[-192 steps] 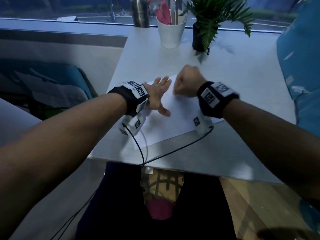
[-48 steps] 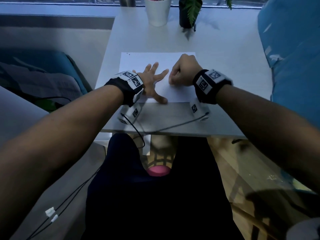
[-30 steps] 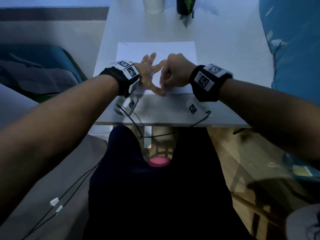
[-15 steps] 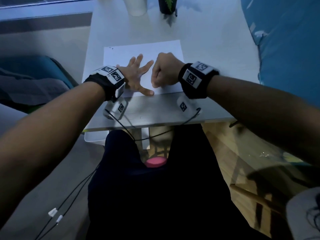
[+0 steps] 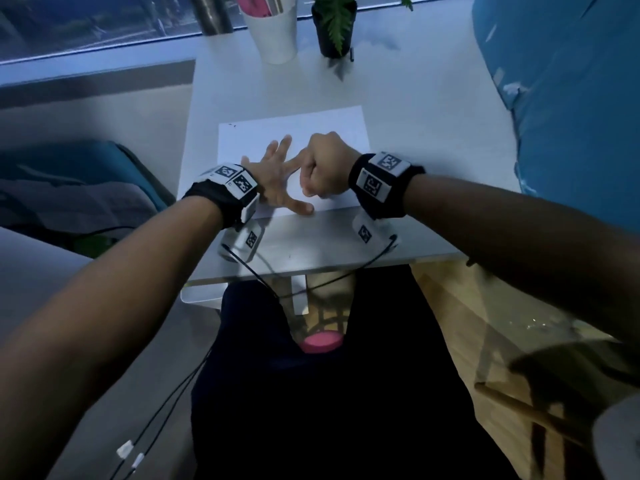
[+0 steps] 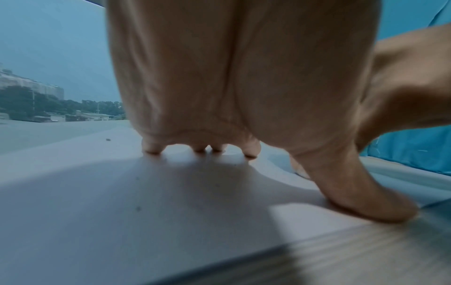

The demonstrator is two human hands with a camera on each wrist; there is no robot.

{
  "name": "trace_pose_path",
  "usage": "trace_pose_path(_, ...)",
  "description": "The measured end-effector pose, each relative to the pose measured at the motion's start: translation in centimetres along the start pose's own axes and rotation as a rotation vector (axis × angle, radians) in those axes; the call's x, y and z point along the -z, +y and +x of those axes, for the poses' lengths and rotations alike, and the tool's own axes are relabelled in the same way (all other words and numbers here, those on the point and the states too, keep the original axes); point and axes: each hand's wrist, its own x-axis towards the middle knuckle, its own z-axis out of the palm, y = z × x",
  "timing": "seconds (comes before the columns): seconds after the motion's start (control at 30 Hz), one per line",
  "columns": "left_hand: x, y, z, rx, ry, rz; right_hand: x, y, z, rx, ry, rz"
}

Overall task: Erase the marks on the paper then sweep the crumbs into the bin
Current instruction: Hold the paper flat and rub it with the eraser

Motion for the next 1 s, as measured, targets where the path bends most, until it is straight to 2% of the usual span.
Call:
trace_pose_path(0.07, 0.1, 0.2, -0.2, 0.0, -0.003, 0.002, 0.8, 0.5, 0.6, -0.044, 0.03, 0.039)
trace_pose_path(0.17, 0.2, 0.4, -0.3, 0.009, -0.022, 0.021, 1.3, 0.7, 1.3, -0.105, 0.149, 0.113)
trace_pose_path(0.27, 0.4, 0.4, -0.4, 0.016, -0.049, 0.009, -0.4, -1.2, -0.5, -0.002, 0.011, 0.002)
trace_pose_path(0.37, 0.3, 0.4, -0.3, 0.019, -0.048, 0.03, 1.5, 0.0, 0.3, -0.143, 0.105, 0.124)
trace_pose_path(0.43, 0.2, 0.2, -0.1, 0.024, -0.054, 0.044, 1.9, -0.2, 0.3, -0.169, 0.184, 0.1)
trace_pose_path(0.57, 0.3, -0.1, 0.0, 0.017, -0.083, 0.031, 0.4, -2.1, -1.2, -0.032, 0.01, 0.048)
trace_pose_path(0.67, 0.3, 0.2, -0.1, 0.017, -0.067, 0.001, 2.2, -0.6, 0.1, -0.17, 0.112, 0.122)
trace_pose_path(0.7, 0.3, 0.3, -0.3, 0.019, -0.062, 0.001, 2.1, -0.7, 0.2, -0.161, 0.156, 0.103)
trace_pose_path(0.8, 0.4, 0.3, -0.3, 0.023, -0.068, 0.001, 0.7, -2.2, -1.0, -0.033, 0.003, 0.049)
trace_pose_path(0.83, 0.4, 0.3, -0.2, 0.024, -0.067, 0.002, 0.8, -2.0, -1.0, -0.025, -0.001, 0.061)
trace_pose_path(0.93, 0.4, 0.5, -0.4, 0.019, -0.063, 0.027, 2.8, 0.0, 0.8, -0.165, 0.094, 0.124)
trace_pose_path(0.97, 0.4, 0.5, -0.4, 0.017, -0.064, 0.031, 2.4, 0.2, 1.0, -0.15, 0.144, 0.099)
trace_pose_path(1.0, 0.4, 0.5, -0.3, 0.013, -0.065, 0.026, 1.8, -0.2, 0.9, -0.119, 0.13, 0.086)
